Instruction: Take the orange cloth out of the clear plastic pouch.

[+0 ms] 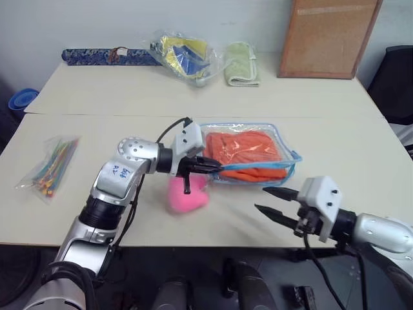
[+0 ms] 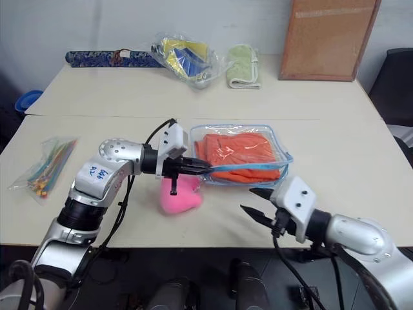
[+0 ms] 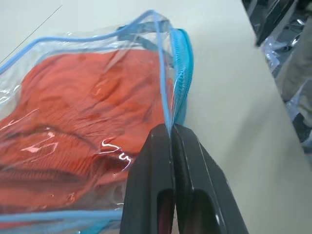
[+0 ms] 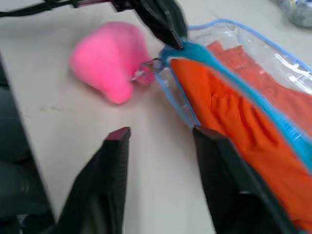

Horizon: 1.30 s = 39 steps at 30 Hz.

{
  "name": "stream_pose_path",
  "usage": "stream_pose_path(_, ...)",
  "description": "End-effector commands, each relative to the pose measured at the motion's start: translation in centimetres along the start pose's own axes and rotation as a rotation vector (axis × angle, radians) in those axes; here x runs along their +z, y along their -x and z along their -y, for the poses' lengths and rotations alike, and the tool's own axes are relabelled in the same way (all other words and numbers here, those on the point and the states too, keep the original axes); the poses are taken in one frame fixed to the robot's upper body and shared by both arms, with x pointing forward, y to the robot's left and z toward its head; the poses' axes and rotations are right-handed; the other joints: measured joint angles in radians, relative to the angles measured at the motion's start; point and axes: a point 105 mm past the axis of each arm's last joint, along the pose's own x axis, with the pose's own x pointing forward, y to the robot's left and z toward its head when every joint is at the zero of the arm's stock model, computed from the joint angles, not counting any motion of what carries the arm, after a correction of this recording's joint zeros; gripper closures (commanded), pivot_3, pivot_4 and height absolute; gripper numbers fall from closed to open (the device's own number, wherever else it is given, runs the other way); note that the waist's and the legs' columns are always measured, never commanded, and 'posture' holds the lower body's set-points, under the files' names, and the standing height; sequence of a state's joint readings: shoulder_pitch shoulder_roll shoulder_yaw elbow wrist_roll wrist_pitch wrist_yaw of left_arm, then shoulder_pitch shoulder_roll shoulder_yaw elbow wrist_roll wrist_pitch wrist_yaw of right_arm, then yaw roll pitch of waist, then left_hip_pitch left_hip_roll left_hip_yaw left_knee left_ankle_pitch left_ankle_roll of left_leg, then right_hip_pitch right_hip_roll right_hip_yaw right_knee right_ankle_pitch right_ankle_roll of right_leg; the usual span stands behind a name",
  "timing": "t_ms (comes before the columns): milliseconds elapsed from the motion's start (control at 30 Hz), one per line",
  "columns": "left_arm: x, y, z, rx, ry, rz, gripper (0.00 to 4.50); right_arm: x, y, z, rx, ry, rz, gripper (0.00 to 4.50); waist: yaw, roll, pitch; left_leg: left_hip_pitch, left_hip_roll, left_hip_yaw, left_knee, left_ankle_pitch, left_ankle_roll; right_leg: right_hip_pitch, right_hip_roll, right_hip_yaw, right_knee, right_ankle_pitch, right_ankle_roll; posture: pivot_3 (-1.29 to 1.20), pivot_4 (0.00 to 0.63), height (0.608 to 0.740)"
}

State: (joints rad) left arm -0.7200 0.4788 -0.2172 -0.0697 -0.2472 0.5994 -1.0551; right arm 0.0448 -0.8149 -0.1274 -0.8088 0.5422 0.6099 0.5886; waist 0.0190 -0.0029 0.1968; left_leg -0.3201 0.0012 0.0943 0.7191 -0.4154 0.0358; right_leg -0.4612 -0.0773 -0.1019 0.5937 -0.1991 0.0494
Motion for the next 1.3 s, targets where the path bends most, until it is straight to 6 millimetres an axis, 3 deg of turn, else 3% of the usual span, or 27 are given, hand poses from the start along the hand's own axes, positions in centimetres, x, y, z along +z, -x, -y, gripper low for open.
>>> stream_pose_path(33, 1.0, 0.0, 0.5, 0.001, -0.046, 0.025, 4.50, -0.3, -1.0, 2.5, -0.125, 0.046, -0.012, 3.29, 0.002, 0.000, 0.000, 0.000, 0.000, 0.000, 0.000, 0.000, 0.000, 0.000, 0.000, 0.000, 0.000, 0.000, 0.000, 0.00, 0.150, 0.740)
stream_pose_path(167, 1.0, -0.2, 0.4, 0.009, -0.051, 0.028, 4.50, -1.0, -1.9, 3.6, -0.119, 0.109, -0.036, 3.29, 0.008, 0.000, 0.000, -0.001, -0.001, -0.001, 0.000, 0.000, 0.000, 0.000, 0.000, -0.002, 0.000, 0.000, 0.000, 0.00, 0.150, 0.740)
stream_pose_path(533, 0.9, -0.4, 0.8, 0.040, -0.058, 0.046, 4.50, -3.7, -2.8, 4.5, -0.124, 0.171, -0.110, 3.29, 0.005, 0.000, 0.000, -0.001, -0.001, -0.001, 0.000, 0.000, 0.000, 0.000, 0.000, -0.002, -0.001, 0.000, 0.000, 0.00, 0.150, 0.740)
stream_pose_path(633, 0.7, -0.4, 1.1, 0.034, -0.064, 0.042, 4.50, -4.1, -2.9, 4.6, -0.124, 0.184, -0.123, 2.70, 0.004, 0.000, 0.000, -0.001, -0.001, -0.001, 0.000, 0.000, 0.000, 0.000, 0.000, -0.002, -0.001, 0.000, 0.000, 0.00, 0.150, 0.740)
stream_pose_path(767, 0.8, -0.5, 1.2, 0.033, -0.065, 0.043, 4.50, -4.5, -2.9, 4.9, -0.135, 0.277, -0.163, 1.43, 0.005, 0.000, 0.000, -0.001, 0.000, -0.001, 0.000, 0.000, 0.000, 0.000, 0.000, -0.002, -0.001, 0.000, 0.000, 0.00, 0.150, 0.740)
stream_pose_path(1000, 1.1, -0.8, 1.0, 0.035, -0.082, 0.048, 4.50, -4.8, -3.0, 5.8, -0.183, 0.350, -0.180, 1.43, 0.005, 0.000, 0.000, -0.001, -0.001, -0.001, 0.000, 0.000, 0.000, 0.000, 0.000, -0.002, -0.001, 0.000, 0.000, 0.00, 0.150, 0.740)
stream_pose_path(1300, 1.2, -0.8, 0.9, 0.037, -0.087, 0.049, 4.50, -5.3, -3.8, 5.2, -0.107, 0.460, -0.198, 1.43, 0.004, 0.000, 0.000, -0.001, 0.000, -0.001, 0.000, 0.001, 0.000, 0.000, 0.000, -0.002, -0.001, 0.000, 0.000, 0.00, 0.150, 0.740)
